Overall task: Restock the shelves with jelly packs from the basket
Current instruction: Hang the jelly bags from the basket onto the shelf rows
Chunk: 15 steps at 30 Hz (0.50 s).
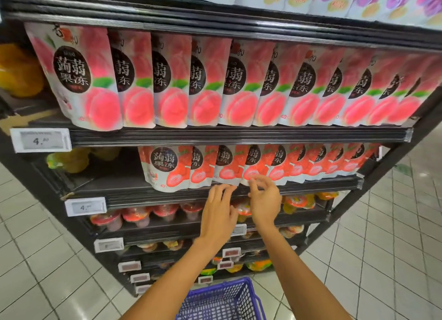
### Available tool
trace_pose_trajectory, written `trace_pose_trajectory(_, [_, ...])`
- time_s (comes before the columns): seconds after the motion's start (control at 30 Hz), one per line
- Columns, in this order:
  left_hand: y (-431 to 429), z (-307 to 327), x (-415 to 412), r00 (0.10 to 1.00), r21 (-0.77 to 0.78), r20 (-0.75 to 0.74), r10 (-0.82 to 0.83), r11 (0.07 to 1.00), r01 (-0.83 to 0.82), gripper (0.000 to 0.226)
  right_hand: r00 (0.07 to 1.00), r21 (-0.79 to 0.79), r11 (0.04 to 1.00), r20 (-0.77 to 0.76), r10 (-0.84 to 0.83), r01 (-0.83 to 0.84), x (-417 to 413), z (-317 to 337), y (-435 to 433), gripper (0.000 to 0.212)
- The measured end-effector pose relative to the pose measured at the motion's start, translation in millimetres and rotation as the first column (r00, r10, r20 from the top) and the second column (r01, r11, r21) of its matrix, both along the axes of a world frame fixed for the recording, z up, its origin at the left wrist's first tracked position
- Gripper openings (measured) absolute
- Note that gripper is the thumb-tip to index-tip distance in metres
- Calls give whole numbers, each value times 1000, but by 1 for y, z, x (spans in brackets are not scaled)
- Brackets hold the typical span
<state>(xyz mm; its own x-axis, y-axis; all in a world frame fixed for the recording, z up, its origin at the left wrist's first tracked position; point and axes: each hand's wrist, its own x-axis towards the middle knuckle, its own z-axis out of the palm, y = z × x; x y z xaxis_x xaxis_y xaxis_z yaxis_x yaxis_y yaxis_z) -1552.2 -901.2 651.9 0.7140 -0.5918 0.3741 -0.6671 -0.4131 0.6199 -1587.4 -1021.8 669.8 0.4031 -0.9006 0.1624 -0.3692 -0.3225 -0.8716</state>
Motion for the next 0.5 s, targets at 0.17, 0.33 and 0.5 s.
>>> trace_pose_trajectory(0.17, [-34,4,-4,999,-60,-43,-27,998,24,48,999,49,998,-18,38,-37,-12,-2,-27,29])
trace_pose_trajectory(0.33, [-55,-3,-9,999,6,-2,34,999,-34,43,989,30,993,-86,120,-118,-12,-8,-50,32])
trace_pose_trajectory(0.5, [-59,-19,-10,993,94,106,54,994,-64,47,986,-62,992,-131,99,-108,-15,-11,-61,26])
